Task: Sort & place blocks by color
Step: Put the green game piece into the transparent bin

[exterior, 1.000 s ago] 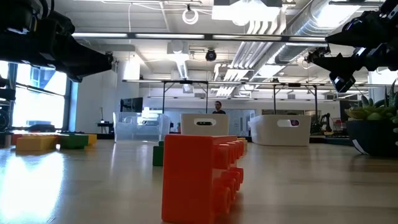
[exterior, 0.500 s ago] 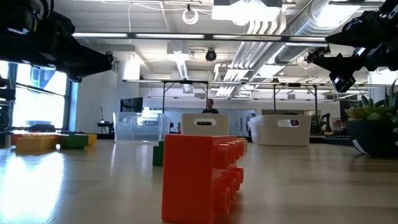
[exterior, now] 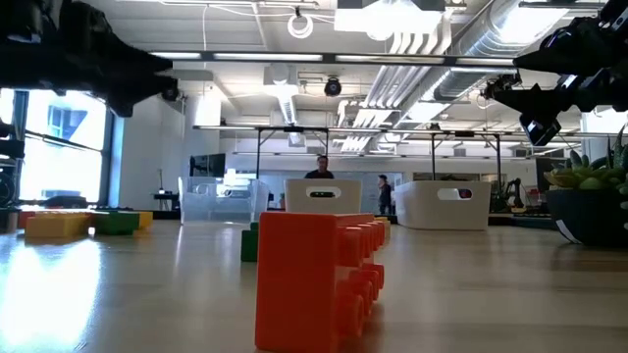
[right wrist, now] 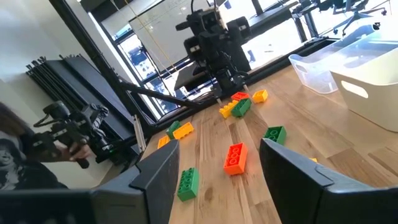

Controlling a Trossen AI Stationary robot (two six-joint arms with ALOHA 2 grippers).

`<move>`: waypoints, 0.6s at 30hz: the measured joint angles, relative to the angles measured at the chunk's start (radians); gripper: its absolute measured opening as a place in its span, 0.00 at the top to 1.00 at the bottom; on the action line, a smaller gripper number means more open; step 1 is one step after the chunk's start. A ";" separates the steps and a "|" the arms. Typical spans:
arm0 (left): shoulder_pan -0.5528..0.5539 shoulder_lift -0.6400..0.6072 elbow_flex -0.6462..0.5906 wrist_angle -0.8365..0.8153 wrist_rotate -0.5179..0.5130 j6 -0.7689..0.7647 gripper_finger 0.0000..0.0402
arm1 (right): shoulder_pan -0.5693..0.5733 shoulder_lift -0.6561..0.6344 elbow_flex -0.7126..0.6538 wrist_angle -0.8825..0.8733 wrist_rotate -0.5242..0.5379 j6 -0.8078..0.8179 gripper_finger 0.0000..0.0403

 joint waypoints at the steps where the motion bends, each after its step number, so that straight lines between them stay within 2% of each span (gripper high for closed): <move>1: 0.000 0.000 0.000 0.032 0.003 0.000 0.47 | 0.000 0.000 0.000 0.000 0.000 -0.002 0.48; 5: 0.000 0.000 0.000 0.157 0.008 0.008 0.47 | 0.000 0.000 0.000 0.000 0.000 0.002 0.48; 11: 0.000 0.015 0.076 0.168 0.062 0.081 0.47 | 0.000 0.000 0.000 0.000 0.000 0.002 0.48; 18: -0.001 0.124 0.211 -0.032 0.105 0.071 0.47 | 0.000 0.000 0.000 0.000 0.000 0.001 0.48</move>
